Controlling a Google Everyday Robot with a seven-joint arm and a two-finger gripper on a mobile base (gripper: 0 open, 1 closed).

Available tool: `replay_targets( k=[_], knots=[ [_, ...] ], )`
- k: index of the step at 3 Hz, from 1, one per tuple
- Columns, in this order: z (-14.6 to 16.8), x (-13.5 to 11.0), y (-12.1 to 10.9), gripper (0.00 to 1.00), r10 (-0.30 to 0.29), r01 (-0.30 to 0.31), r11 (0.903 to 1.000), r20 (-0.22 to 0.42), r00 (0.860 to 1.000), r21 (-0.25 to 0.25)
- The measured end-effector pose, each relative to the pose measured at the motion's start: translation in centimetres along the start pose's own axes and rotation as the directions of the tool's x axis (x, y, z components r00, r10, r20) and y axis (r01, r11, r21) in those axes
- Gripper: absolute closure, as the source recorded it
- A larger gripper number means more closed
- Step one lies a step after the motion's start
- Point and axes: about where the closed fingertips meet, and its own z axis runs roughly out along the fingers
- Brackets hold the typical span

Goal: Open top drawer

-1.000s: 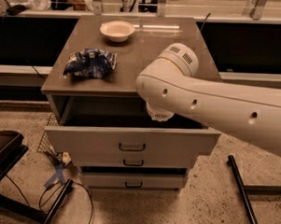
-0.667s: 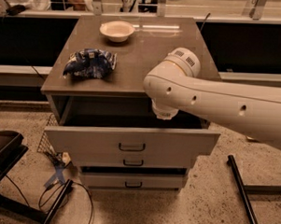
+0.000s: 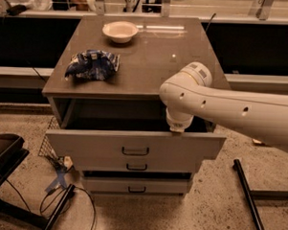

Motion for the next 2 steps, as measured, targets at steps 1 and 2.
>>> replay_targets(
  k=[1,2],
  knots=[
    [0.16,0.58,1.56,1.0,0.01,-0.011,0.999,-0.01,1.0,-0.044],
    [0.16,0.58,1.56,1.0,0.01,-0.011,0.9989,-0.01,1.0,-0.045]
  ],
)
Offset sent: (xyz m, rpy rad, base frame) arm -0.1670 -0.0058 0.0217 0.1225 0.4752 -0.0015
